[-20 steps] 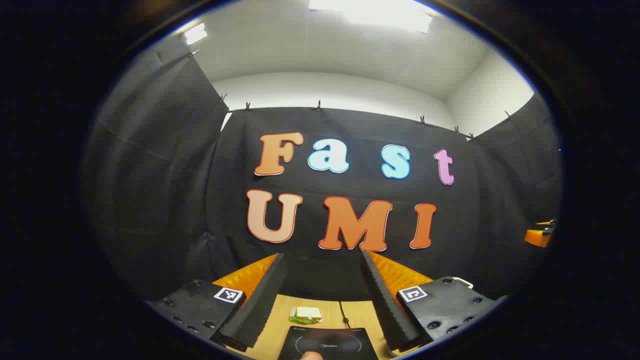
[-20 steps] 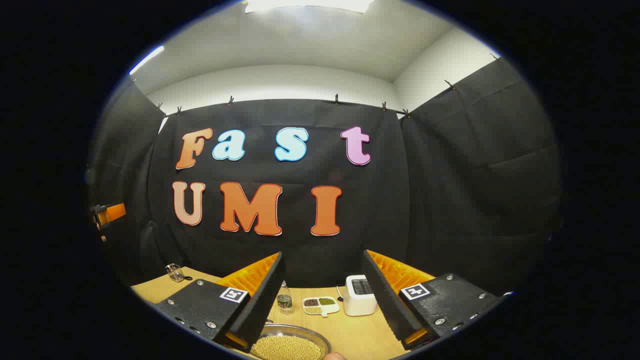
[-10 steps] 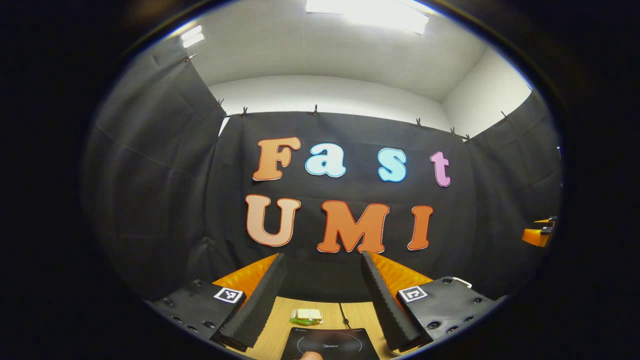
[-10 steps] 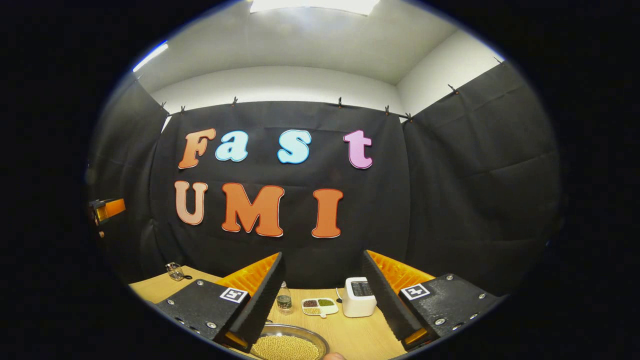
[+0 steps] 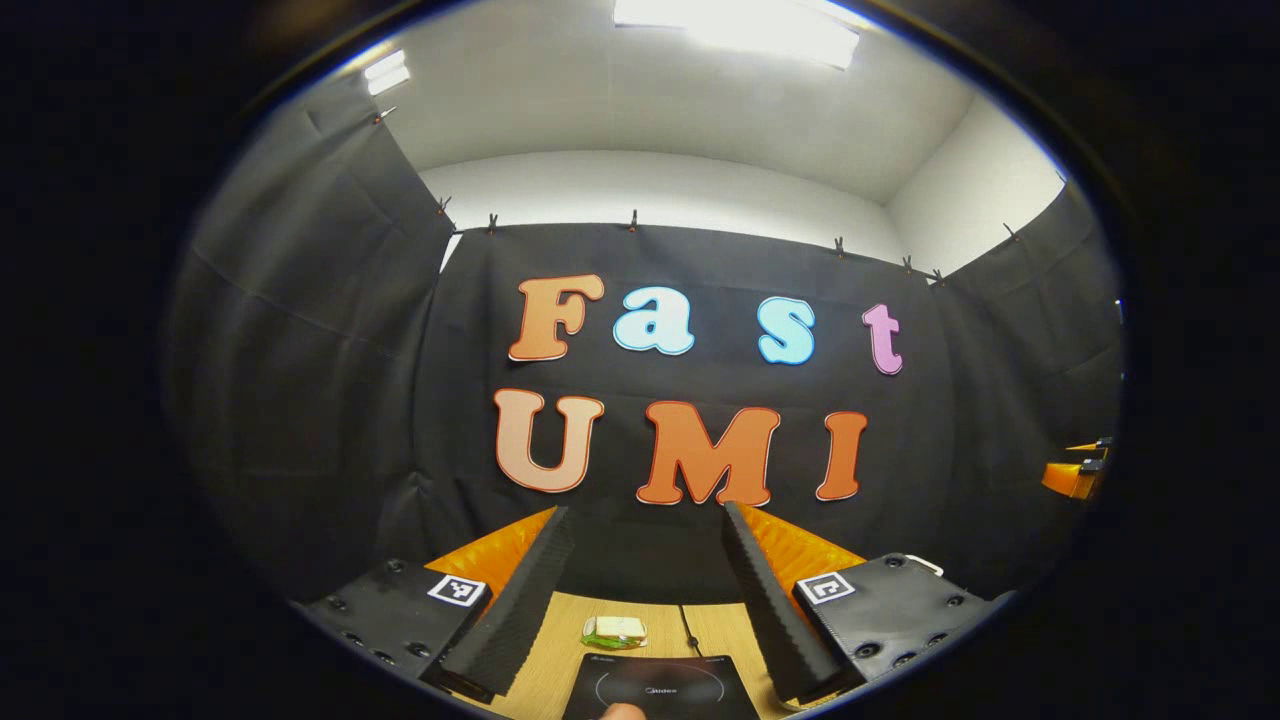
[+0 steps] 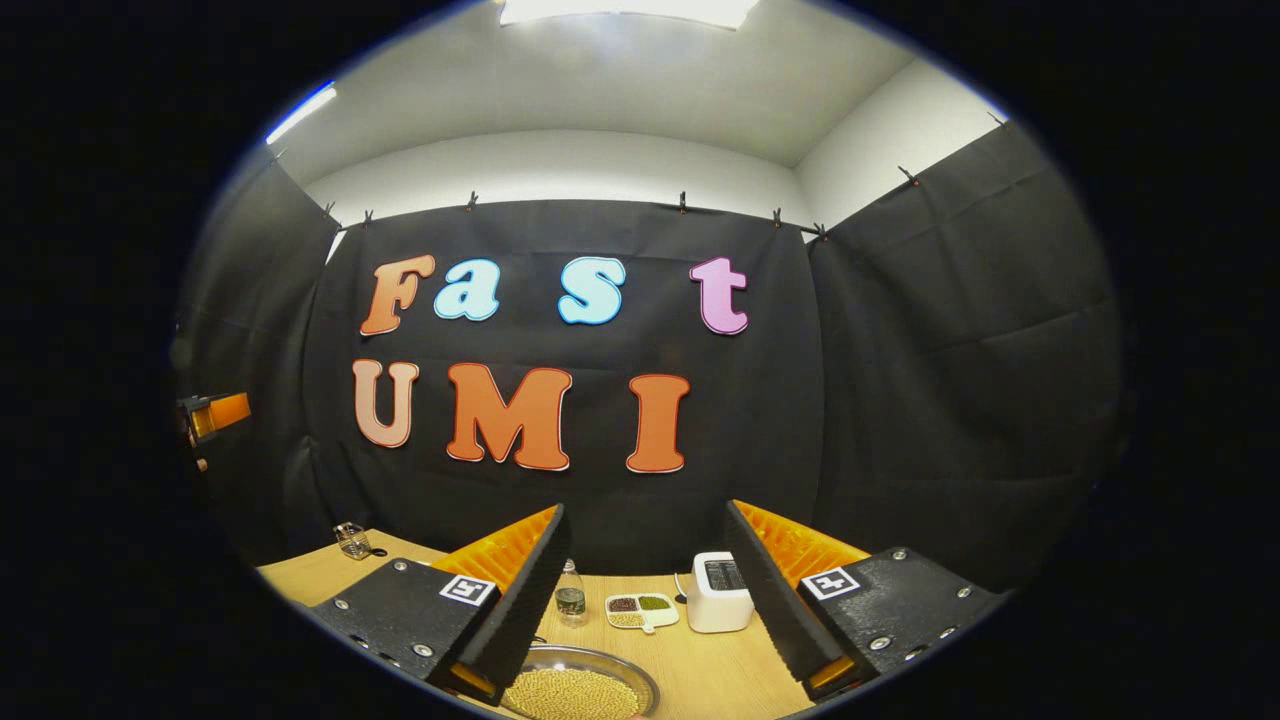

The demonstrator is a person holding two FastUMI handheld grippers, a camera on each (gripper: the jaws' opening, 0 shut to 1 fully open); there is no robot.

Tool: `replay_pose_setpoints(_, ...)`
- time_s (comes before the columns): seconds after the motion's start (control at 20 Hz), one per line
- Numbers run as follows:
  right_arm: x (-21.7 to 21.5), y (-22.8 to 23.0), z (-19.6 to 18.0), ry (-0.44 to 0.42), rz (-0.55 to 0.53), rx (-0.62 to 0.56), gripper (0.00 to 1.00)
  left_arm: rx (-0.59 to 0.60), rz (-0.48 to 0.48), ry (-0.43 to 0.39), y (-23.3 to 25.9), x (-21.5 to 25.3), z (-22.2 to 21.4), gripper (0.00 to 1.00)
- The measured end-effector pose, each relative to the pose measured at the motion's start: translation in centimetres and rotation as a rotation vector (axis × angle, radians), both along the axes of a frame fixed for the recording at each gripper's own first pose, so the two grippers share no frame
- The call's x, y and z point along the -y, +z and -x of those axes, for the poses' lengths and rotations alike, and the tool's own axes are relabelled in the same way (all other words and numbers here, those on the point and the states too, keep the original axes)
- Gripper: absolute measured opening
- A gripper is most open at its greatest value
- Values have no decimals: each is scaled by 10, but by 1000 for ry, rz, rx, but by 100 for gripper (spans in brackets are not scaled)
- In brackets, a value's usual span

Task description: First push the handle of the pot to place it horizontally, then grasp the pot with both hands and set it on the induction cooktop.

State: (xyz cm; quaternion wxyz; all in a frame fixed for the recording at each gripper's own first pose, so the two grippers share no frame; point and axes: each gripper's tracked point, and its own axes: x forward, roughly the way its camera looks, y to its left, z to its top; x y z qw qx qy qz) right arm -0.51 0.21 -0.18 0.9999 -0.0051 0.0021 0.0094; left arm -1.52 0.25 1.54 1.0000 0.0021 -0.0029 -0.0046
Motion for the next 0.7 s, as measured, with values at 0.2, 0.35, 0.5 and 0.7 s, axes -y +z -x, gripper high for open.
replay_pose_setpoints(0.2, 1, -5, -2, 5, -16, -3, 88, -1, -6, 10, 1, -3, 0, 97)
replay_pose_setpoints(0.35, 0, -10, -1, 9, -12, -12, 70, -5, -6, 7, 0, -2, 1, 97)
replay_pose_setpoints(0.5, 0, -17, 0, 9, 17, -23, 55, -7, 0, 2, 0, 0, -1, 98)
replay_pose_setpoints(0.7, -2, -29, 1, 21, 50, -39, 34, -21, 7, -1, -4, 1, -1, 97)
